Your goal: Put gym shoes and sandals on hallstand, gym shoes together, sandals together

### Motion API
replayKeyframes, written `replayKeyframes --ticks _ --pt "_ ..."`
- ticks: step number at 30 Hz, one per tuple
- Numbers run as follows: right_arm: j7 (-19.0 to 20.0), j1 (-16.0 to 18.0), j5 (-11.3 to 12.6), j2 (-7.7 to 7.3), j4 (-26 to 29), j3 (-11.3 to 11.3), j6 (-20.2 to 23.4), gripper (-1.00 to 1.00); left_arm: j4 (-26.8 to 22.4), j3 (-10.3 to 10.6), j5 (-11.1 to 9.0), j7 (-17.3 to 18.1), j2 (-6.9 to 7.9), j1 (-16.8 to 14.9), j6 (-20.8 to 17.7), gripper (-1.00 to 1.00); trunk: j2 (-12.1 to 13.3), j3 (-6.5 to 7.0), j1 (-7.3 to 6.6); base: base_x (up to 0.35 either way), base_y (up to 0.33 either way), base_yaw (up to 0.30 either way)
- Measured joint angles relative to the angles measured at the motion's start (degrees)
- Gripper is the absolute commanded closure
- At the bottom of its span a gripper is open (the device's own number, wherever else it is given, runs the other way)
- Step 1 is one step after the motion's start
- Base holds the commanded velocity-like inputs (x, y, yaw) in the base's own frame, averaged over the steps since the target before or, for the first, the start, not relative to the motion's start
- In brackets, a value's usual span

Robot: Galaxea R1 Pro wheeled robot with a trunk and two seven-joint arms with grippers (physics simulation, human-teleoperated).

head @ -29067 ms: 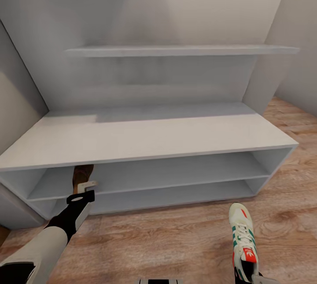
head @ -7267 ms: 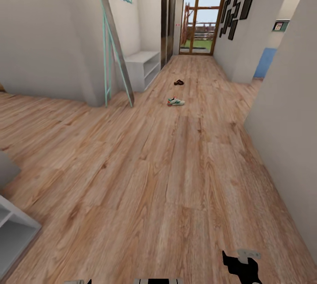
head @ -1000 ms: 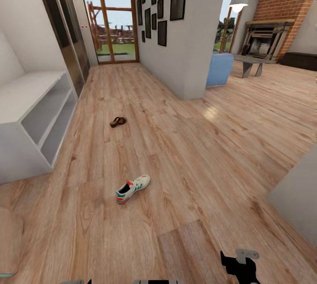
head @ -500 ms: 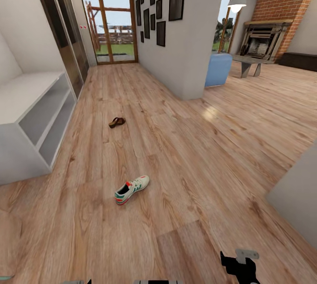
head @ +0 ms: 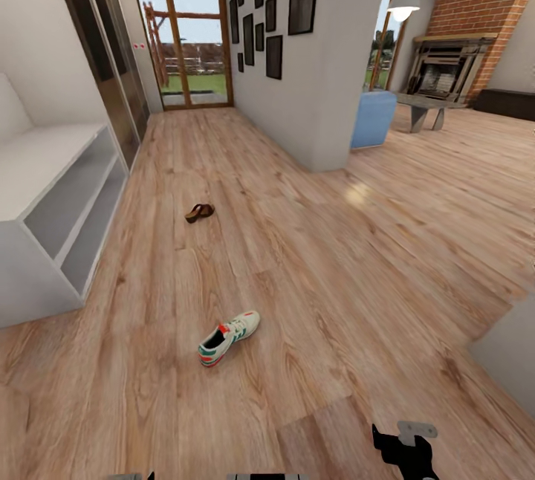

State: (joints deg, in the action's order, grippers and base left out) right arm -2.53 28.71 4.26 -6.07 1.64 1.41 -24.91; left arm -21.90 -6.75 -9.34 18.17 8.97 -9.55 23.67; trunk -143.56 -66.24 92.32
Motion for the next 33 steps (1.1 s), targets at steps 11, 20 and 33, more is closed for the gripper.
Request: replayKeyframes --ticks 11,20,33 --pt "0.00 -0.01 0.00 -0.01 0.01 -0.01 -0.01 -1.00 0.03 0.01 0.00 0.00 0.00 0.00 0.00 -1.00 0.00 0.28 0.01 0.029 0.016 -0.202" --pt "0.00 -0.01 0.00 -0.01 0.01 -0.01 -0.01 -1.00 0.01 0.01 0.00 0.00 0.00 -0.01 0.00 -1.00 0.00 0.59 0.01 0.002 0.001 -0.236" --pt "-0.08 0.00 0.08 0.00 0.00 0.00 0.00 -1.00 -0.03 0.00 0.00 0.00 0.01 0.00 0.00 -1.00 0.00 1.00 0.01 0.008 0.015 -0.183"
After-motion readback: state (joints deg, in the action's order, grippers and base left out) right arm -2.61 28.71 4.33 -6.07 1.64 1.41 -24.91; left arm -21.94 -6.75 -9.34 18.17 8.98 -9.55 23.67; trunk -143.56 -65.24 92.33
